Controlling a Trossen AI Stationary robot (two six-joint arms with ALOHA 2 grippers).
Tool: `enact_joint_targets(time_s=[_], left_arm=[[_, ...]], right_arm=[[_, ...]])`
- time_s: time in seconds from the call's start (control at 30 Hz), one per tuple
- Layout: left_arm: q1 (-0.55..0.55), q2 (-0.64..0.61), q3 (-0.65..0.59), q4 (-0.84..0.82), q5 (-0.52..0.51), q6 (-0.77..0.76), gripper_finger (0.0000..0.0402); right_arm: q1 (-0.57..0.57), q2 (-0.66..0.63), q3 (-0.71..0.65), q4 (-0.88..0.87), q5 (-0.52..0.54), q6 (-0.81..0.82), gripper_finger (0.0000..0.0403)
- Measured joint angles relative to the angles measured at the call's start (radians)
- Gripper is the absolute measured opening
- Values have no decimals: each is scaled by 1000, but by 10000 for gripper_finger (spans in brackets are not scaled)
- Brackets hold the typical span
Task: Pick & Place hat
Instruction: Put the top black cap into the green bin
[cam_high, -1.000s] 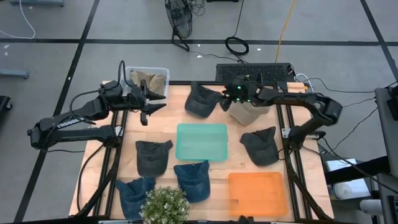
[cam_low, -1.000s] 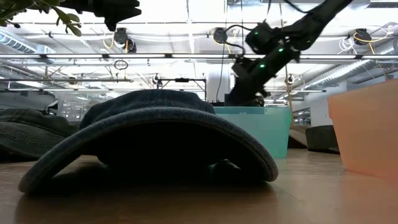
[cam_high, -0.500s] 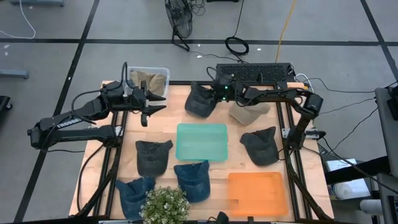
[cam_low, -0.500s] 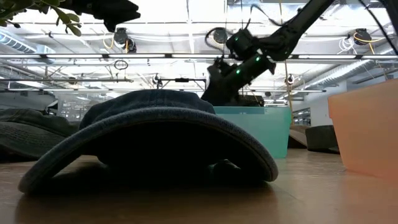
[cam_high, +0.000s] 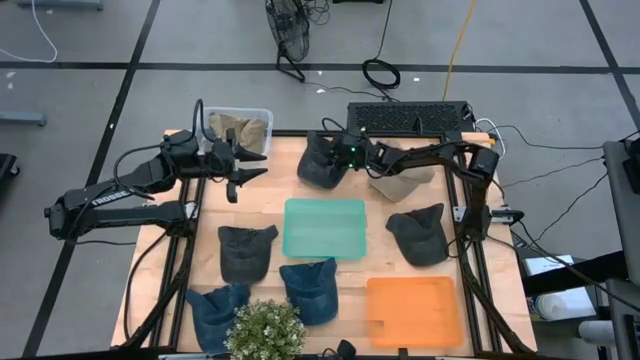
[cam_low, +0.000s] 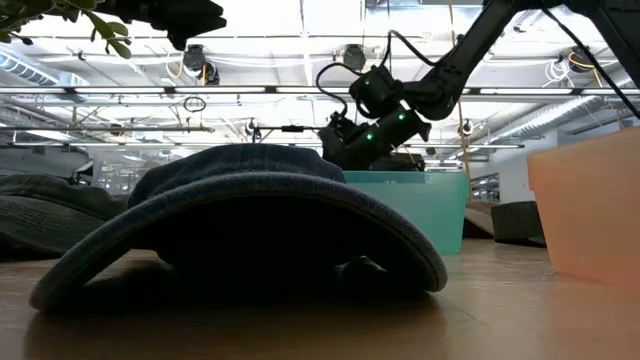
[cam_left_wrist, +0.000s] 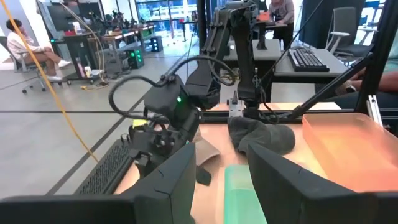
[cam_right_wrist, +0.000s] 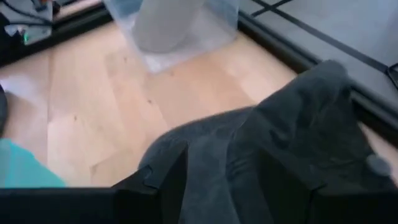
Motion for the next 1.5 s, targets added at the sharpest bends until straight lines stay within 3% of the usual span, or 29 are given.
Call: enact_joint_targets(time_s=[0.47, 0.93, 1.2, 1.5], left_arm=[[0, 0, 0, 0, 0, 11, 159], [0, 0, 0, -6, 0, 11, 159], [0, 0, 0, -7, -6, 18, 159], [0, 0, 0, -17, -7, 17, 159]], right_arm=[[4, 43, -1, -4, 24, 0, 167], [4, 33, -33, -14, 81, -57, 131], [18, 22, -33, 85, 104, -129, 166], [17, 91, -32, 71, 103, -56, 202]])
